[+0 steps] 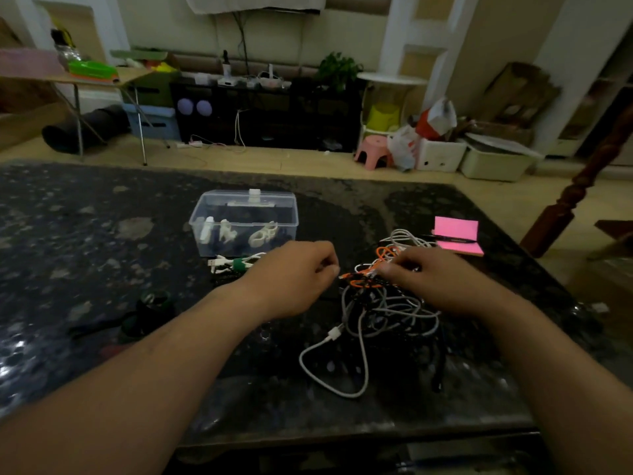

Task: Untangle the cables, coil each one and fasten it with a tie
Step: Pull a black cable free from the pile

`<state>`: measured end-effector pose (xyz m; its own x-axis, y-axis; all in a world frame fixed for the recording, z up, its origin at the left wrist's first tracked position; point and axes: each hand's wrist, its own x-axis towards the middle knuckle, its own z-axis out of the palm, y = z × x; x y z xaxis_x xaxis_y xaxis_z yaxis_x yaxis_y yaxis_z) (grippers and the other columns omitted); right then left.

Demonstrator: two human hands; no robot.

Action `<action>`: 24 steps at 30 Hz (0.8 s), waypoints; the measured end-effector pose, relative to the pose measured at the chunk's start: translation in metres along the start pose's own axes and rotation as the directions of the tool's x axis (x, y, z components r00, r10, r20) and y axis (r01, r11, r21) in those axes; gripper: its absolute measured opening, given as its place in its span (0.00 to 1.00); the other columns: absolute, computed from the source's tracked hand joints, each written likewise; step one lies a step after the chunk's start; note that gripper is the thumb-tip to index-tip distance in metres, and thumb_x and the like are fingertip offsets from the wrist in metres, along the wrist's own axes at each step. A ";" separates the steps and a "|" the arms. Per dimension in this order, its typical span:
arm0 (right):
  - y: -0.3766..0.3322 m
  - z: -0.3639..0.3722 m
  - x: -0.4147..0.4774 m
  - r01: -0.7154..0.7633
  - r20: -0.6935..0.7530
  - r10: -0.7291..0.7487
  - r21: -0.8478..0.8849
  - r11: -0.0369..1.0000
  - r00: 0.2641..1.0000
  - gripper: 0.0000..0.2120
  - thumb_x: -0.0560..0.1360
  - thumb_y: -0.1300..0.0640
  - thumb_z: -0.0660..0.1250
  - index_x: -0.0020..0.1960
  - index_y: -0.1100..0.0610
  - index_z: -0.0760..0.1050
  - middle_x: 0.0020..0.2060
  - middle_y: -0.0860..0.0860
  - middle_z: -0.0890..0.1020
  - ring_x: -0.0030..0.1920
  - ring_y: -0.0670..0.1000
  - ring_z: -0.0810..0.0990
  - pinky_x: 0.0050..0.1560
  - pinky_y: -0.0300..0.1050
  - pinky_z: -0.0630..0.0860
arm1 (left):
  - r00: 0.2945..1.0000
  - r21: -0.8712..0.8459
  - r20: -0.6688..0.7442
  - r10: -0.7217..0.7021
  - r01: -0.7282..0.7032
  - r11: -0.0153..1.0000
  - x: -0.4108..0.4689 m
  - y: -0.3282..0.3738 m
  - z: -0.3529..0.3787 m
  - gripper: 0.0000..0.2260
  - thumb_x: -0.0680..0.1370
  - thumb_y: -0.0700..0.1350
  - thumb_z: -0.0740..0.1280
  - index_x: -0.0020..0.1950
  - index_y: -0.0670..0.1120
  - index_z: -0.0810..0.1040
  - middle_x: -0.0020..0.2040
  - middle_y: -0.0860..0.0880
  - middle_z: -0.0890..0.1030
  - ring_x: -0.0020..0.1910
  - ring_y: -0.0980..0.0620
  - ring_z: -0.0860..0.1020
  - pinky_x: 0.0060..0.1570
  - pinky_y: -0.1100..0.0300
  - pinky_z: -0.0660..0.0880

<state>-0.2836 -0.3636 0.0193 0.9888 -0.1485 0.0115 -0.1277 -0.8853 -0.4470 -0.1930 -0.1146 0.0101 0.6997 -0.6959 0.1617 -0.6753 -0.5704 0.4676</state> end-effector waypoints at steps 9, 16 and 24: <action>-0.034 -0.017 0.005 0.112 -0.192 -0.002 0.562 0.819 0.981 0.17 0.86 0.47 0.63 0.47 0.56 0.83 0.39 0.54 0.87 0.31 0.47 0.77 0.36 0.42 0.73 | 0.996 -0.313 0.075 -0.047 0.068 0.947 0.012 0.030 0.016 0.12 0.83 0.56 0.68 0.64 0.53 0.81 0.48 0.55 0.84 0.42 0.63 0.81 0.43 0.63 0.75; -0.078 -0.034 0.000 0.346 -0.350 -0.132 0.667 0.660 0.927 0.13 0.86 0.50 0.63 0.59 0.54 0.84 0.27 0.52 0.75 0.29 0.50 0.71 0.33 0.37 0.70 | 0.997 -0.676 -0.002 -0.076 0.055 0.735 0.012 0.051 0.007 0.08 0.87 0.45 0.64 0.52 0.43 0.79 0.41 0.43 0.82 0.34 0.53 0.78 0.36 0.58 0.76; -0.046 -0.032 0.017 0.222 -0.272 -0.019 0.739 0.636 0.962 0.03 0.82 0.60 0.70 0.49 0.55 0.80 0.25 0.45 0.76 0.27 0.48 0.73 0.35 0.44 0.70 | 0.959 -0.999 0.033 -0.281 0.040 0.018 0.007 0.034 -0.026 0.10 0.88 0.47 0.59 0.51 0.46 0.76 0.44 0.45 0.81 0.46 0.46 0.82 0.54 0.48 0.83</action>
<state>-0.2630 -0.3398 0.0690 0.9329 -0.2458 0.2633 0.1948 -0.2707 -0.9428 -0.2055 -0.1276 0.0496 0.8530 -0.5218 -0.0048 0.2487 0.3983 0.8829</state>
